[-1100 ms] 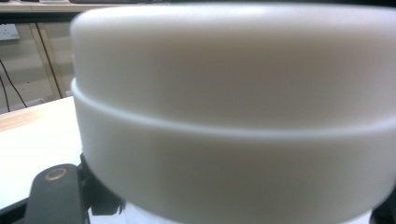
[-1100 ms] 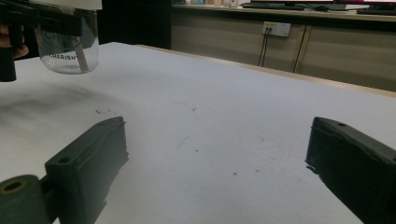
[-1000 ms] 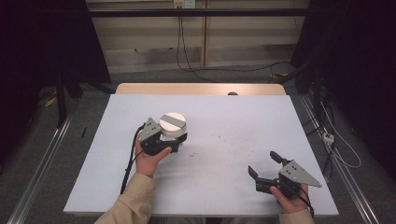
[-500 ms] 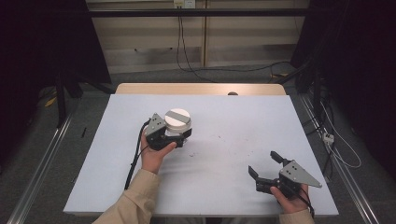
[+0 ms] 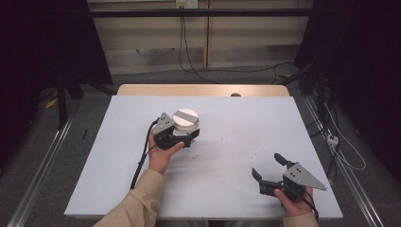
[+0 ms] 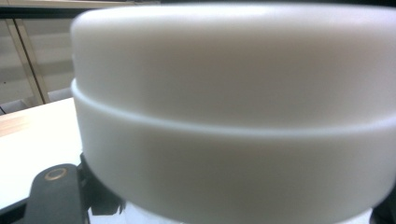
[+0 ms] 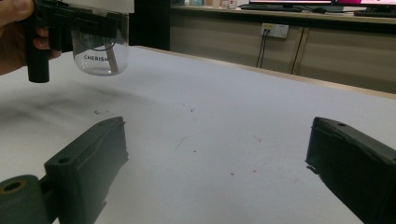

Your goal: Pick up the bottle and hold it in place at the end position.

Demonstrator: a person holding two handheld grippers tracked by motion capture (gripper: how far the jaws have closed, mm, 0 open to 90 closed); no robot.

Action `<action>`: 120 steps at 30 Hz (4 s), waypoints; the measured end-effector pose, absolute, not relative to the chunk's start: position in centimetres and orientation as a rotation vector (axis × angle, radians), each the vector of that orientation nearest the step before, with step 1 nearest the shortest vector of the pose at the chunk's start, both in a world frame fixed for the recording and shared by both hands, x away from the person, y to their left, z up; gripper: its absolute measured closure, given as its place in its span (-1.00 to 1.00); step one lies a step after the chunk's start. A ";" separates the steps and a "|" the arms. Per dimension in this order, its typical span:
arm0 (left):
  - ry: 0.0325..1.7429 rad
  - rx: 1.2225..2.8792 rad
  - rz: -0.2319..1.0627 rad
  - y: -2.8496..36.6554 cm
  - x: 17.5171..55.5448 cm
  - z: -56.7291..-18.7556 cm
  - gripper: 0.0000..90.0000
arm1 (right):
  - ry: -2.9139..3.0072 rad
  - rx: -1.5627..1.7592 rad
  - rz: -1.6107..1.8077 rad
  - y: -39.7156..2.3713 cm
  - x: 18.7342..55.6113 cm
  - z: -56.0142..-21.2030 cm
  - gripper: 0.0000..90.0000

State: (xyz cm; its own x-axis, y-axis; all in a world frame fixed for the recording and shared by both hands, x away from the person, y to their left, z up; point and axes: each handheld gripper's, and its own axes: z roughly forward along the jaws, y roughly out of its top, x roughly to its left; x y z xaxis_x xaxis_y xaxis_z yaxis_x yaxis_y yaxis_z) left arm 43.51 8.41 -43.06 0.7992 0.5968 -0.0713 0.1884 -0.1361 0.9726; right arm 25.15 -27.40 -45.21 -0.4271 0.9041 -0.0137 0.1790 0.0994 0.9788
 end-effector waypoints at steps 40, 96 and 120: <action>0.579 1.736 0.371 5.0 45.2 -43.2 -0.59 | 1.717 1.063 1.368 -27.4 25.1 -45.2 -0.91; 0.560 1.784 0.356 1.6 47.0 -45.2 -0.59 | 1.711 1.072 1.372 -27.7 25.0 -45.3 -0.90; 0.547 1.798 0.357 0.3 47.3 -45.5 -0.59 | 1.698 1.094 1.362 -28.2 24.4 -45.4 -0.90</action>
